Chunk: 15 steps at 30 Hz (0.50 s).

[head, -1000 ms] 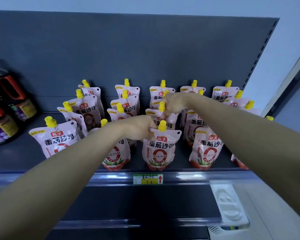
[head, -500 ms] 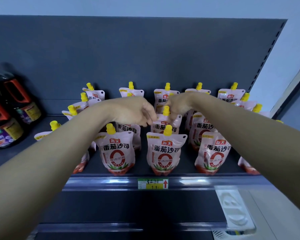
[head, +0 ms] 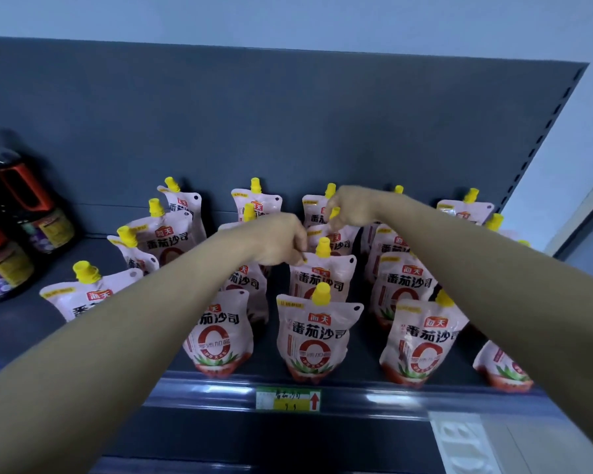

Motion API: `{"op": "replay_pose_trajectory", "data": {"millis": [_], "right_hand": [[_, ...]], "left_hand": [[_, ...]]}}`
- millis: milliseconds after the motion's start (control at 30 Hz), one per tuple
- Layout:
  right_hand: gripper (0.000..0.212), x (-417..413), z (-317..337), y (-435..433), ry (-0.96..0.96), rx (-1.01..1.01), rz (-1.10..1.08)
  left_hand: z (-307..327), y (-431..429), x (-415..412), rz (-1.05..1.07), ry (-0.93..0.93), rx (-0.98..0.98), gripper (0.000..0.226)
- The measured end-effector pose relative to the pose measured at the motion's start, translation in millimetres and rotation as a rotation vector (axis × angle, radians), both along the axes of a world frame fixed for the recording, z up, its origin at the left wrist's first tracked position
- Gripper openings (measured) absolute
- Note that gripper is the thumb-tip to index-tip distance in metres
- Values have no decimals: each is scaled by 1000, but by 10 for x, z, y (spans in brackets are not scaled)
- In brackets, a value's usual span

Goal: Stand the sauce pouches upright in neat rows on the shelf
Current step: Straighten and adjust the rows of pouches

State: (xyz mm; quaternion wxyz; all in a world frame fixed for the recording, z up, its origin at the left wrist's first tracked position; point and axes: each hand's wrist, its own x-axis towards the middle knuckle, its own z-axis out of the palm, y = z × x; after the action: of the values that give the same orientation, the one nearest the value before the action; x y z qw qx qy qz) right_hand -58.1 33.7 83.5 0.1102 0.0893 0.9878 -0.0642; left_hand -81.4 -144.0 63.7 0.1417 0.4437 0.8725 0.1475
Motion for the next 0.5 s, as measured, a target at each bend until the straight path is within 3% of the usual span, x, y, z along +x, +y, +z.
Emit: {"op": "replay_pose_trajectory", "data": {"millis": [500], "right_hand": [[34,-485,-76,176,-128,-268,-74]], "left_hand": [[-113,17,-179,46,-38,23,13]]}}
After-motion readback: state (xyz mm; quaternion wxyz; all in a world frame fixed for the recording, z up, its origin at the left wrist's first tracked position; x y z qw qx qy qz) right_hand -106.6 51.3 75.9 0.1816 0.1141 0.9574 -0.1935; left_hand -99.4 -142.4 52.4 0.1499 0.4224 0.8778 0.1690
